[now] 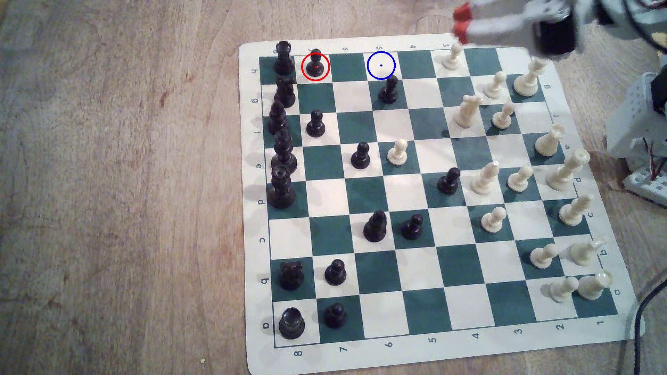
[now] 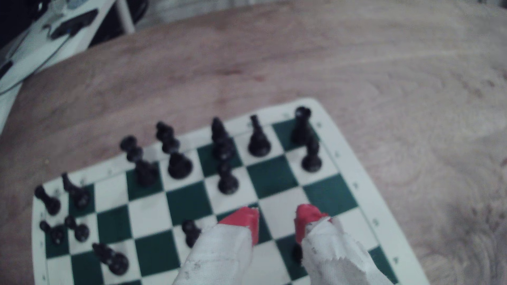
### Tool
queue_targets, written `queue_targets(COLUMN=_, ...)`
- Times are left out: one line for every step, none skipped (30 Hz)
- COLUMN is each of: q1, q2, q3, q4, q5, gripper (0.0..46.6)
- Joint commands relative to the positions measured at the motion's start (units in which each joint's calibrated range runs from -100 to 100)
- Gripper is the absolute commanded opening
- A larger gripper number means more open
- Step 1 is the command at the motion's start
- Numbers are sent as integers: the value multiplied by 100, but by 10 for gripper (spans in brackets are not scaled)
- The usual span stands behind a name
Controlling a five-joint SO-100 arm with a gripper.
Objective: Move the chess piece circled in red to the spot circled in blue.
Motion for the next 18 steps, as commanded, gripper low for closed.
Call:
queue_targets(q1=117, q2=1535, q3=-1708, q4=-111, q5=-24, gripper=117)
queue_targets(q1=140, q2=1696, q3=-1844, q4=-111, q5=-24, gripper=119)
queue_targets(q1=164, q2=1874, q3=-1998, q4=-119, q5=-24, gripper=123)
queue_targets(q1=172, q2=1993, q3=-2098, q4=-119, q5=-24, gripper=125)
queue_targets(q1=180, q2=2104, q3=-2206, q4=-119, q5=-24, gripper=128)
queue_targets(q1=180, q2=2358, q3=-2424, q4=-111, q5=-44, gripper=137)
queue_targets(q1=180, q2=2460, q3=-2533, q4=-87, q5=-54, gripper=139)
queue_targets(q1=172, q2=2638, q3=-2705, q4=-37, q5=-83, gripper=143)
queue_targets(q1=164, q2=2825, q3=-2904, q4=36, q5=-122, gripper=143)
queue_targets(q1=164, q2=3250, q3=-3367, q4=151, q5=-220, gripper=143)
queue_targets(q1=180, q2=3487, q3=-3648, q4=184, q5=-283, gripper=143)
queue_targets(q1=187, q2=3674, q3=-3838, q4=216, q5=-327, gripper=143)
queue_targets(q1=203, q2=3861, q3=-4047, q4=257, q5=-366, gripper=142)
queue_targets(q1=211, q2=4048, q3=-4237, q4=257, q5=-400, gripper=142)
queue_targets(q1=227, q2=4345, q3=-4518, q4=257, q5=-449, gripper=141)
queue_targets(q1=242, q2=4497, q3=-4663, q4=257, q5=-469, gripper=141)
queue_targets(q1=250, q2=4616, q3=-4754, q4=257, q5=-479, gripper=141)
queue_targets(q1=258, q2=4735, q3=-4863, q4=257, q5=-493, gripper=141)
